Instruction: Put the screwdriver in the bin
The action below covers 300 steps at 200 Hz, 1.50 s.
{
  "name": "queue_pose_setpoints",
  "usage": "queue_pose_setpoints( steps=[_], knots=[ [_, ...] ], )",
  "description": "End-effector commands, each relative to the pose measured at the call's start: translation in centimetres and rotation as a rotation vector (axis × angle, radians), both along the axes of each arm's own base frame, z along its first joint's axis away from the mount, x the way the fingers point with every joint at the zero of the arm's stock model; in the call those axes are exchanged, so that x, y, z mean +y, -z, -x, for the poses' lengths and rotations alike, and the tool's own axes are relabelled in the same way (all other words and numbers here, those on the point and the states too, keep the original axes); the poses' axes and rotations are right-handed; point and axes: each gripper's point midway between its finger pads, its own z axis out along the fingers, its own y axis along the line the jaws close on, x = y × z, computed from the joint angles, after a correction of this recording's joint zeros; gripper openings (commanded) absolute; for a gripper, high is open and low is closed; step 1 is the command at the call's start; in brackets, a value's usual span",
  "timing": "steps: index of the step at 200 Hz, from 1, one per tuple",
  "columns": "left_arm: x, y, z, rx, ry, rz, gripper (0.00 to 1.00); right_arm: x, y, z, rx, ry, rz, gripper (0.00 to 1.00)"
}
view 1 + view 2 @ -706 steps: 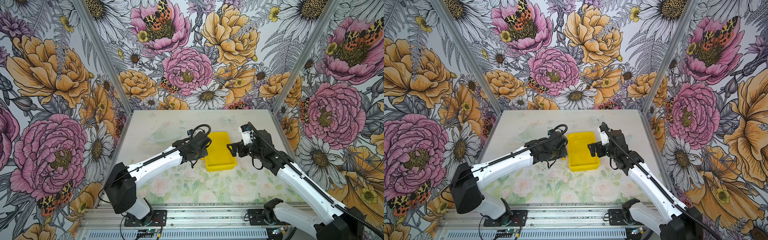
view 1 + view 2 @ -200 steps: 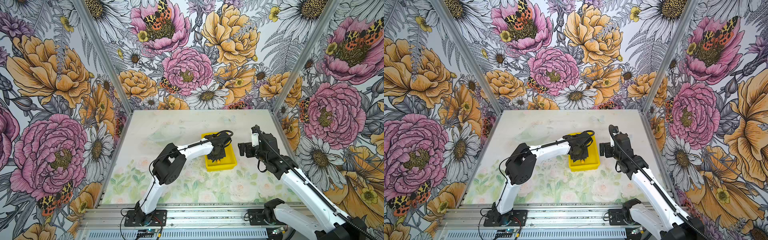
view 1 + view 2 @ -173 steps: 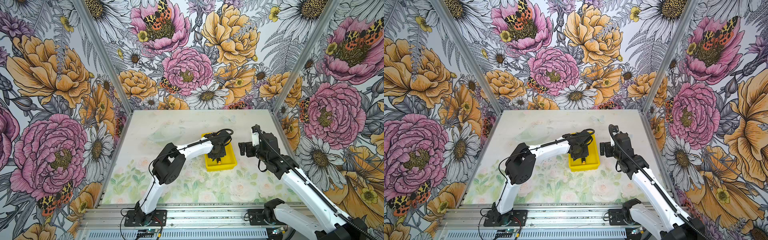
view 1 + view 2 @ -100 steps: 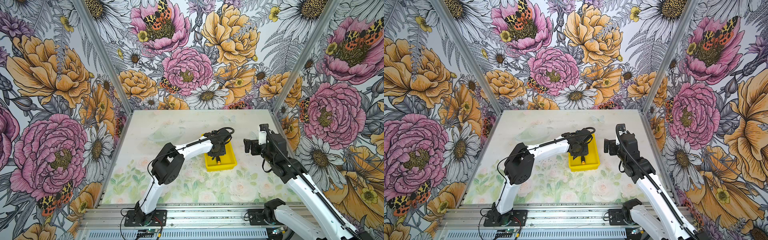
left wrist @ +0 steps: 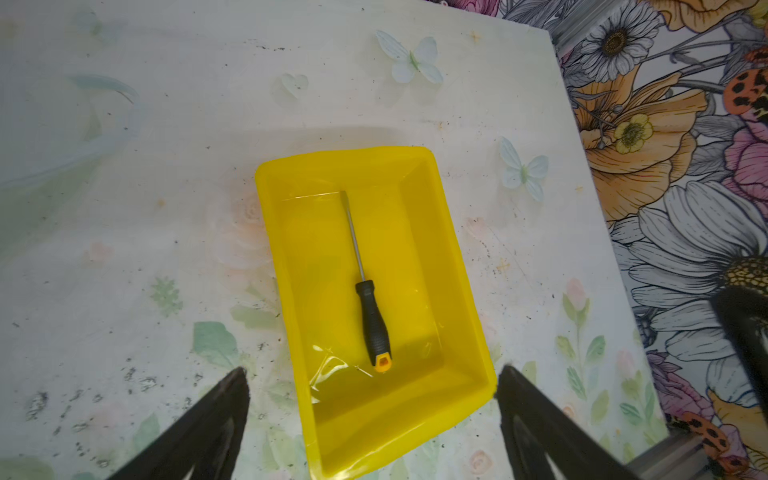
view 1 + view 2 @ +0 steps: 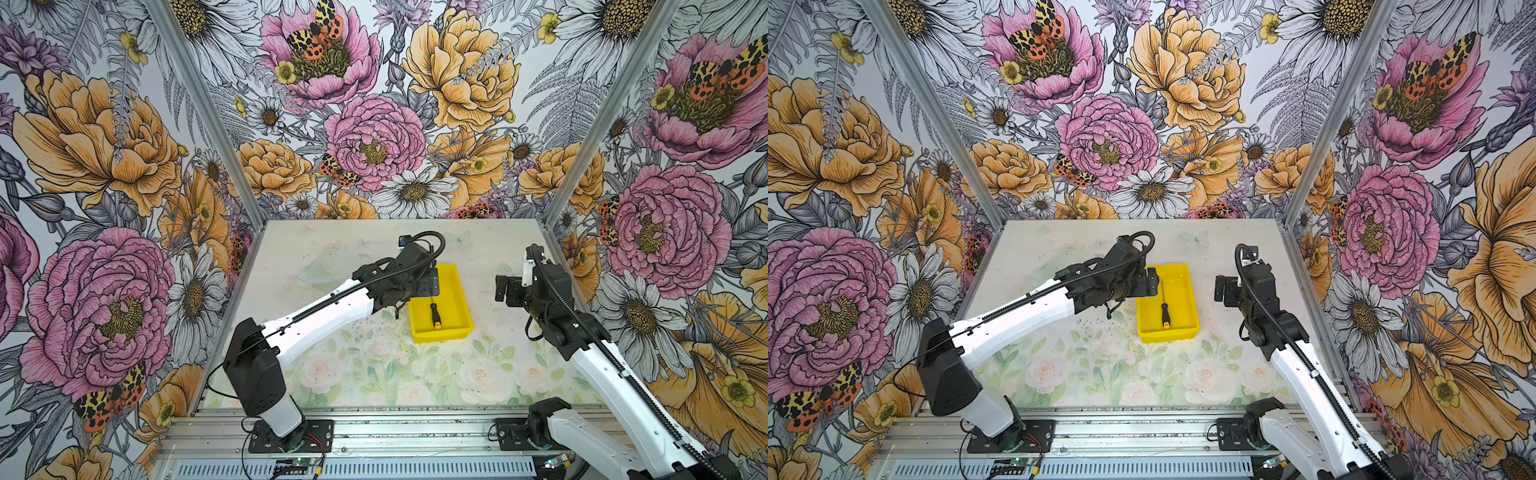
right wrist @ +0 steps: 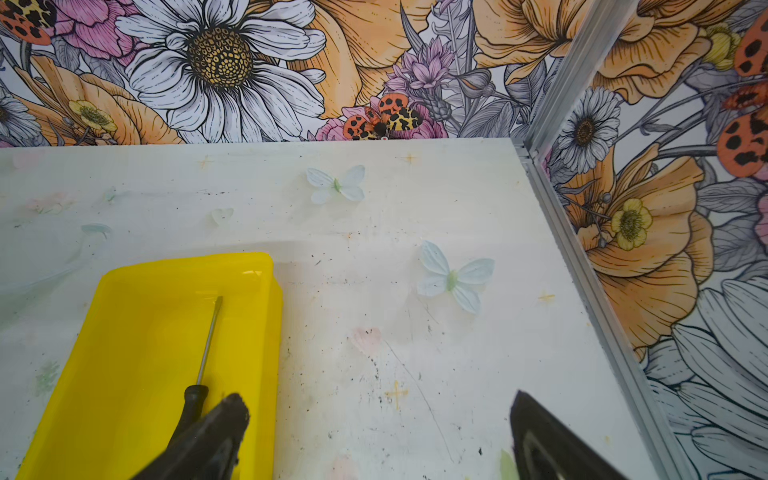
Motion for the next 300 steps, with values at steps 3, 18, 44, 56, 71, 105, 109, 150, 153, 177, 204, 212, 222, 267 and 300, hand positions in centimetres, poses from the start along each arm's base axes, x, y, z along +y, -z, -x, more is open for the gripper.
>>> queue_pose_setpoints(
  steps=[3, 18, 44, 56, 71, 105, 109, 150, 153, 177, 204, 212, 222, 267, 300],
  knots=[
    [4.2, 1.3, -0.2, -0.024, -0.069, -0.044, 0.99, -0.4, 0.8, -0.2, 0.013, 0.02, 0.005, 1.0],
    [7.2, 1.4, 0.1, -0.037, -0.112, -0.056, 0.99, -0.9, 1.4, -0.1, 0.022, 0.047, -0.003, 1.0],
    [12.9, 1.3, 0.3, -0.078, -0.184, -0.104, 0.99, -2.2, 3.2, 0.1, 0.035, 0.097, -0.018, 1.0],
    [15.8, 1.1, 0.3, -0.102, -0.232, -0.121, 0.99, -2.6, 4.2, 0.2, 0.036, 0.103, -0.016, 1.0],
    [19.5, 0.7, 0.3, -0.146, -0.301, -0.153, 0.99, -3.9, 5.5, 0.4, 0.029, 0.156, -0.013, 1.0],
    [27.6, 0.7, 1.0, -0.261, -0.532, -0.259, 0.99, -7.5, 6.1, 1.5, -0.017, 0.297, 0.013, 1.0],
    [28.1, 0.9, 1.2, -0.279, -0.542, -0.268, 0.99, -7.9, 6.3, 1.7, -0.023, 0.307, 0.015, 0.99],
    [29.1, 2.9, 2.0, -0.495, -0.406, -0.345, 0.99, -8.0, 8.5, 2.0, -0.024, 0.226, 0.055, 0.99],
    [29.3, 3.0, 2.1, -0.501, -0.404, -0.351, 0.99, -7.8, 8.8, 2.1, -0.025, 0.214, 0.055, 1.0],
    [30.7, 5.3, 3.1, -0.489, -0.418, -0.405, 0.99, -7.9, 10.0, 2.6, -0.04, 0.202, 0.061, 1.0],
    [32.9, 6.7, 4.0, -0.463, -0.494, -0.411, 0.99, -8.9, 10.9, 3.3, -0.068, 0.263, 0.063, 0.99],
    [33.2, 7.3, 4.0, -0.452, -0.5, -0.414, 0.99, -8.9, 10.7, 3.1, -0.088, 0.258, 0.066, 0.99],
    [33.7, 7.9, 3.8, -0.427, -0.508, -0.409, 0.99, -9.2, 10.7, 3.0, -0.097, 0.267, 0.072, 0.99],
    [33.3, 7.7, 0.9, -0.473, -0.461, -0.358, 0.99, -9.2, 10.7, 0.2, -0.122, 0.25, 0.027, 1.0],
    [32.9, 7.2, -1.2, -0.529, -0.439, -0.352, 0.99, -9.9, 10.9, -2.0, -0.118, 0.286, 0.022, 0.99]
  ],
)
